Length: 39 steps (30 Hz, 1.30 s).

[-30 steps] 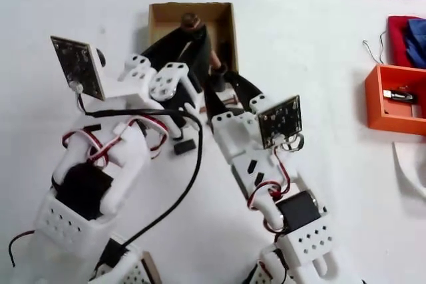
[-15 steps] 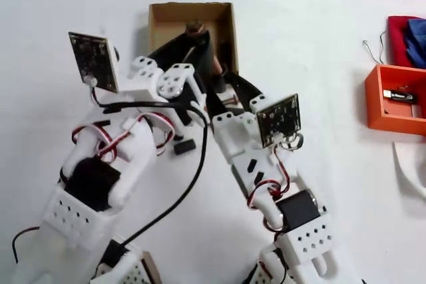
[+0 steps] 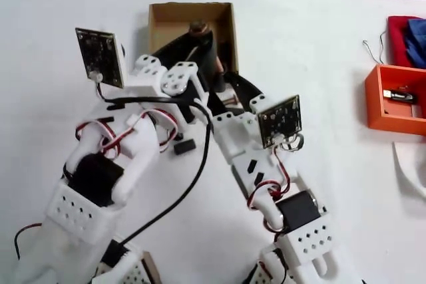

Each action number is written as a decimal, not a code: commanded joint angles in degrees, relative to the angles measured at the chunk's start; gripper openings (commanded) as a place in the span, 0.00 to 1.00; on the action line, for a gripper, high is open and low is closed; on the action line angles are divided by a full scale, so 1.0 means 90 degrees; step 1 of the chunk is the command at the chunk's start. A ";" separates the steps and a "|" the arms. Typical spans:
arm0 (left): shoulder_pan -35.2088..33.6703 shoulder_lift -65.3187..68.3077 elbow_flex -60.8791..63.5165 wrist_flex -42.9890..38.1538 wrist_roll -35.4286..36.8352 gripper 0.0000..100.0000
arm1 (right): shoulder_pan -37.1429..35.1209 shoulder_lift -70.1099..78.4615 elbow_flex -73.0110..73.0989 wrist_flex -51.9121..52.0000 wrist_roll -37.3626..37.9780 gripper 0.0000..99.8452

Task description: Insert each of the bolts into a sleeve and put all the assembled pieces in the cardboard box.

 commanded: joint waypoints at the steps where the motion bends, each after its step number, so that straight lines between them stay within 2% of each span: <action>1: 0.0059 0.0078 -0.0259 0.0000 0.0020 0.03 | -0.0063 -0.0161 -0.0127 -0.0005 0.0020 0.02; 9: 0.0606 0.0947 -0.1490 0.1709 -0.0020 0.02 | -0.0044 -0.0161 -0.0176 0.0005 0.0020 0.02; 11: 0.0684 0.1182 -0.1900 0.1895 -0.0361 0.02 | -0.0054 -0.0161 -0.0176 0.0005 0.0283 0.02; 14: 0.0869 0.1436 -0.2300 0.2100 -0.1055 0.02 | -0.0063 -0.0161 -0.0176 0.0005 0.0635 0.02; 17: 0.1026 0.1553 -0.2427 0.2266 -0.1416 0.02 | -0.0063 -0.0161 -0.0176 0.0005 0.0645 0.02; 26: 0.0996 0.1563 -0.2408 0.2911 -0.1446 0.03 | -0.0063 -0.0161 -0.0176 0.0005 0.0645 0.02; 32: 0.0967 0.1553 -0.2408 0.2930 -0.1485 0.03 | -0.0063 -0.0161 -0.0176 0.0005 0.0645 0.02; 35: 0.0703 0.1573 -0.2408 0.2921 -0.1485 0.03 | -0.0063 -0.0161 -0.0176 0.0005 0.0645 0.02; 39: 0.0342 0.1553 -0.2408 0.2921 -0.1485 0.12 | -0.0063 -0.0161 -0.0176 0.0005 0.0654 0.02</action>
